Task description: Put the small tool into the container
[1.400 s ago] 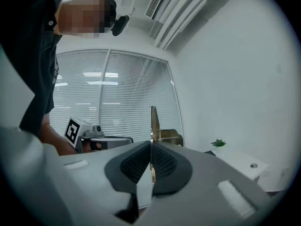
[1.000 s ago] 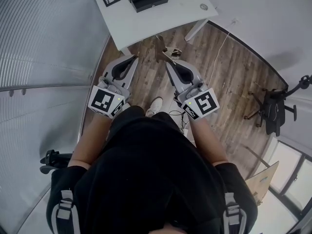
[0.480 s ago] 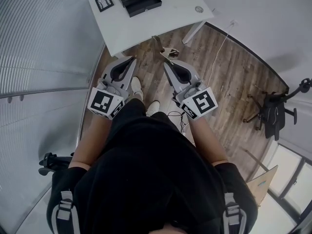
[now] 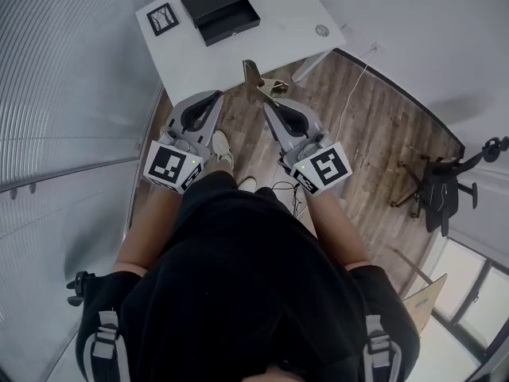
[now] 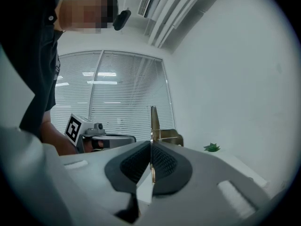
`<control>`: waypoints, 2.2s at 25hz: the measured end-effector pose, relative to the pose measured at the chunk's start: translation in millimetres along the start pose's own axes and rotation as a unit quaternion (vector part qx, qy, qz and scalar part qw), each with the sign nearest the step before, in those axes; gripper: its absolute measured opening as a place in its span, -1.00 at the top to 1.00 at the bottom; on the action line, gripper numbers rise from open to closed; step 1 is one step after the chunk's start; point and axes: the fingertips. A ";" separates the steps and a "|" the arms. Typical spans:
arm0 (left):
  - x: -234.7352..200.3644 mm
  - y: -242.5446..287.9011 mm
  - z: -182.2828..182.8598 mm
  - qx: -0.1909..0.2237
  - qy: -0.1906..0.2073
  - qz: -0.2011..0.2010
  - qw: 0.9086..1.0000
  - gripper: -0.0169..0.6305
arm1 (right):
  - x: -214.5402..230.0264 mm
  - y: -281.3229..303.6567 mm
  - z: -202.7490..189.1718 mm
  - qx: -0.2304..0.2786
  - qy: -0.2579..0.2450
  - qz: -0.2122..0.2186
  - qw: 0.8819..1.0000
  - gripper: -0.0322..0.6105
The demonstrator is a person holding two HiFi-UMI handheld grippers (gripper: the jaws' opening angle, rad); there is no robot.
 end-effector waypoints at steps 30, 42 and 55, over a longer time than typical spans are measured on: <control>-223.1 111.9 -59.3 -0.018 -0.032 -0.003 0.999 0.93 | 137.6 228.0 7.1 -0.076 -0.004 -0.016 0.997 0.87; -280.5 169.1 -82.7 -0.037 -0.046 0.100 0.993 0.93 | 234.4 304.1 -36.5 -0.230 -0.051 0.078 0.969 0.87; -318.2 195.8 -120.6 -0.072 -0.048 0.270 0.959 0.93 | 307.0 360.6 -120.2 -0.434 -0.137 0.227 0.861 0.87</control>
Point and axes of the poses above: the fingertips, and each gripper's own axes: y forward along the fingers, x to its right, z out of its top, and after that the axes turned 12 degrees about y, right-handed
